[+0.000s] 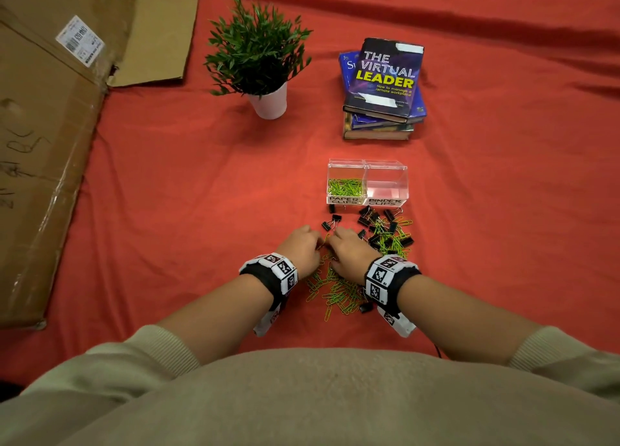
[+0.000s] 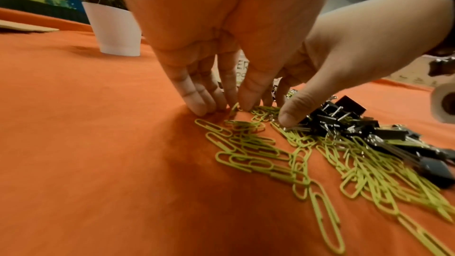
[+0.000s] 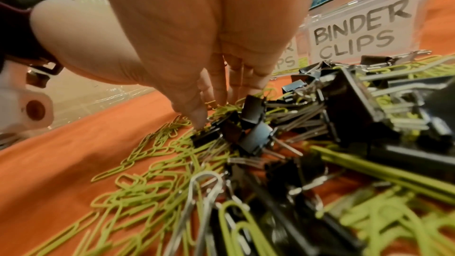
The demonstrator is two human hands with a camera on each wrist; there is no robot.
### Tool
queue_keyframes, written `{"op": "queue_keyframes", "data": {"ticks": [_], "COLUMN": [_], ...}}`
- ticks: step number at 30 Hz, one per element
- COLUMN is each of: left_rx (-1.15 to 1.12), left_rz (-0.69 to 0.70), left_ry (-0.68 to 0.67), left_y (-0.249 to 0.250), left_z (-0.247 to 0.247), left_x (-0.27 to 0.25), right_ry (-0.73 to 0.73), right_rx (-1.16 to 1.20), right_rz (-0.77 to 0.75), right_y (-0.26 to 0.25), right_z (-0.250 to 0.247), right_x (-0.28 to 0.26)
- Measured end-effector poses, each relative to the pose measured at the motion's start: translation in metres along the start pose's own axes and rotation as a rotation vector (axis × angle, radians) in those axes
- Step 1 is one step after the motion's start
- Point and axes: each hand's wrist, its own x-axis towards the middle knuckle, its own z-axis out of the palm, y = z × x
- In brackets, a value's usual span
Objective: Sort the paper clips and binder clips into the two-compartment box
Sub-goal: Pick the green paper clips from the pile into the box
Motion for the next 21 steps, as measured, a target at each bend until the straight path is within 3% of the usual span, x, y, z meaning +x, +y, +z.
{"op": "queue_keyframes", "data": {"ticks": [5, 10, 13, 21], "left_rx": [0.117, 0.223, 0.252, 0.152], "left_rz": [0.105, 0.117, 0.121, 0.068], "left_ry": [-0.106, -0.087, -0.077, -0.074], "left_y": [-0.011, -0.008, -0.005, -0.006], "left_z": [-0.005, -0.004, -0.004, -0.001], "left_x": [-0.011, -0.013, -0.014, -0.012], "right_ry": [-0.055, -0.079, -0.058, 0.031], "right_rx": [-0.05, -0.01, 0.121, 0.599], "right_rz": [-0.034, -0.01, 0.035, 0.349], "right_y": [-0.007, -0.006, -0.001, 0.022], "right_z": [0.001, -0.004, -0.011, -0.042], "right_x": [-0.002, -0.001, -0.001, -0.003]}}
